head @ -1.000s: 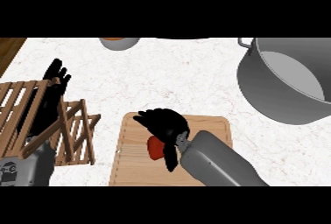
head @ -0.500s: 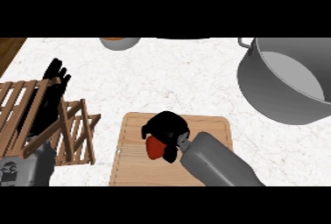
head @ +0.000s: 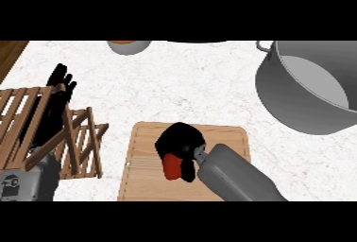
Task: Pick the bell pepper from the cutting board and place it in the pot
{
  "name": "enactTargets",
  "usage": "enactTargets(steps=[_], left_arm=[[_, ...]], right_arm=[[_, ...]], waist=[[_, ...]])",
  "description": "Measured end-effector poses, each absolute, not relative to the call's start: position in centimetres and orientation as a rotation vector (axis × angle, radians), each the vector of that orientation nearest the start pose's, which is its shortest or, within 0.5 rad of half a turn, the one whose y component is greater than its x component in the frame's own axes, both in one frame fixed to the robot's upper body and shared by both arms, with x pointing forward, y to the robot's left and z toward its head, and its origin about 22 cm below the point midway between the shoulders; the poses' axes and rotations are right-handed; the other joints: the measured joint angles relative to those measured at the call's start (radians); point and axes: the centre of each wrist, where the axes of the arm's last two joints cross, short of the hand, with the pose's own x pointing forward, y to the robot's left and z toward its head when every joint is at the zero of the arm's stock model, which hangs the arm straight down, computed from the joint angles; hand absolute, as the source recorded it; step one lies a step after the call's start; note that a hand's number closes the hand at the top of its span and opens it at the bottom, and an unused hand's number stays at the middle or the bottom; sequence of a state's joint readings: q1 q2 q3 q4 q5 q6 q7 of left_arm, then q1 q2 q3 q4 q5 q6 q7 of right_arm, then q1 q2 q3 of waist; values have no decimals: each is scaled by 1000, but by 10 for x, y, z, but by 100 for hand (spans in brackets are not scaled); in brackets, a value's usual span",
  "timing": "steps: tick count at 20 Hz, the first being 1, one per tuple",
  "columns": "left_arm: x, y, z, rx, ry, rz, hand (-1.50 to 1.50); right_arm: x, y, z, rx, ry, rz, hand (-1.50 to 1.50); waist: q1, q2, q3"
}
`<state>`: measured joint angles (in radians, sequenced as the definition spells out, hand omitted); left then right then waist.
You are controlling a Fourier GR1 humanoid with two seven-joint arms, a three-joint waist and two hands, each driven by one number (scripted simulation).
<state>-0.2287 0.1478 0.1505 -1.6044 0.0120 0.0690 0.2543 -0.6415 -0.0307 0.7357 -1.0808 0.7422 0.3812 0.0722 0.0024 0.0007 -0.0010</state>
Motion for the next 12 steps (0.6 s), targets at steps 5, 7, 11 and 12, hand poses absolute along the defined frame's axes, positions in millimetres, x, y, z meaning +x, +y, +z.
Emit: enactTargets(steps=[5, 7, 11, 12], left_arm=[[281, 285, 70, 230, -1556, 78, 0], [276, 290, 69, 248, -1557, 88, 0], [271, 295, 69, 261, -1559, 101, 0], [271, 295, 69, 263, -1560, 101, 0]], right_arm=[[256, -89, 6, -38, -1372, 1954, 150], [239, -119, 2, 4, -1394, 1979, 150], [208, -186, 13, 36, -1435, 1999, 150], [200, -201, 18, 42, -1458, 1984, 150]], waist=[[-44, -20, 3], [-64, -25, 3], [-81, -24, 2], [-83, -23, 2]])
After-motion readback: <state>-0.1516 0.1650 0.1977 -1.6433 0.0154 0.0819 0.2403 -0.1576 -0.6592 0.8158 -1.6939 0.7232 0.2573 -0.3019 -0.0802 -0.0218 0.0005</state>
